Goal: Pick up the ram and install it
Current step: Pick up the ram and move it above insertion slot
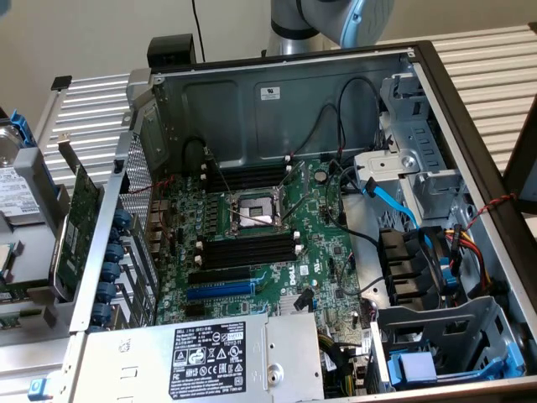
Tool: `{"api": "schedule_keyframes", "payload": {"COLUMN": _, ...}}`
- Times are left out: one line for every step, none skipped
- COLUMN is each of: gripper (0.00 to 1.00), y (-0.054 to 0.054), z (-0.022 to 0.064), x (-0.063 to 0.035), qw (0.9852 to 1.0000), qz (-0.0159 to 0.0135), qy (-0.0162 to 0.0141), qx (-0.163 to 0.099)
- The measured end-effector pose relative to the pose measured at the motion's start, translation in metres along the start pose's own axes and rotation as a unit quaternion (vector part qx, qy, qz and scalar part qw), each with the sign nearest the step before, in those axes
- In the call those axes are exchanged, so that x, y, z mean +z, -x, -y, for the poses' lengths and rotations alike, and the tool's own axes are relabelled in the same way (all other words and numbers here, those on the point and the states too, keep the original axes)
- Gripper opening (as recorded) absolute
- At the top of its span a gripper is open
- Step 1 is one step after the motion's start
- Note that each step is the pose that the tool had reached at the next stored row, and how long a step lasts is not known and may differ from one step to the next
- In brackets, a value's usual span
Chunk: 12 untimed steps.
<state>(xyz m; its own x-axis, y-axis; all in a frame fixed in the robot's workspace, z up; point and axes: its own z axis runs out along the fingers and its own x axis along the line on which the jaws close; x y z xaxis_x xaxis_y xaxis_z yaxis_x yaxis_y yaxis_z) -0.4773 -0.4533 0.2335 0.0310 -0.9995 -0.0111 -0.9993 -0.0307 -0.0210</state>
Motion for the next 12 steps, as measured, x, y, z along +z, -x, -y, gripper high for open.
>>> {"api": "schedule_keyframes", "payload": {"gripper": 0.42, "y": -0.001, "z": 0.0000, "x": 0.0018, "qw": 1.0000, "qz": 0.0002, "qy": -0.0001, "qx": 0.000}}
{"api": "schedule_keyframes", "payload": {"gripper": 0.42, "y": -0.002, "z": -0.0001, "x": 0.0038, "qw": 1.0000, "qz": 0.0004, "qy": -0.0002, "qx": 0.000}}
{"api": "schedule_keyframes", "payload": {"gripper": 0.42, "y": -0.003, "z": -0.0001, "x": 0.0055, "qw": 1.0000, "qz": 0.0005, "qy": -0.0001, "qx": 0.000}}
{"api": "schedule_keyframes", "payload": {"gripper": 0.42, "y": -0.003, "z": -0.0002, "x": 0.0073, "qw": 1.0000, "qz": 0.0005, "qy": -0.0002, "qx": 0.000}}
{"api": "schedule_keyframes", "payload": {"gripper": 0.42, "y": -0.003, "z": -0.0003, "x": 0.0090, "qw": 1.0000, "qz": 0.0006, "qy": -0.0001, "qx": 0.000}}
{"api": "schedule_keyframes", "payload": {"gripper": 0.42, "y": -0.003, "z": -0.0003, "x": 0.0108, "qw": 1.0000, "qz": 0.0008, "qy": -0.0001, "qx": 0.000}}
{"api": "schedule_keyframes", "payload": {"gripper": 0.42, "y": -0.003, "z": -0.0002, "x": 0.0127, "qw": 1.0000, "qz": 0.0013, "qy": -0.0001, "qx": 0.000}}
{"api": "schedule_keyframes", "payload": {"gripper": 0.42, "y": -0.003, "z": -0.0002, "x": 0.0146, "qw": 1.0000, "qz": 0.0019, "qy": -0.0001, "qx": 0.000}}
{"api": "schedule_keyframes", "payload": {"gripper": 0.42, "y": -0.003, "z": -0.0001, "x": 0.0161, "qw": 1.0000, "qz": 0.0023, "qy": -0.0001, "qx": 0.000}}
{"api": "schedule_keyframes", "payload": {"gripper": 0.42, "y": -0.002, "z": 0.0000, "x": 0.0173, "qw": 1.0000, "qz": 0.0023, "qy": -0.0001, "qx": 0.000}}
{"api": "schedule_keyframes", "payload": {"gripper": 0.42, "y": -0.001, "z": 0.0001, "x": 0.0184, "qw": 1.0000, "qz": 0.0023, "qy": -0.0001, "qx": 0.000}}
{"api": "schedule_keyframes", "payload": {"gripper": 0.42, "y": 0.000, "z": 0.0001, "x": 0.0195, "qw": 1.0000, "qz": 0.0023, "qy": -0.0001, "qx": 0.000}}
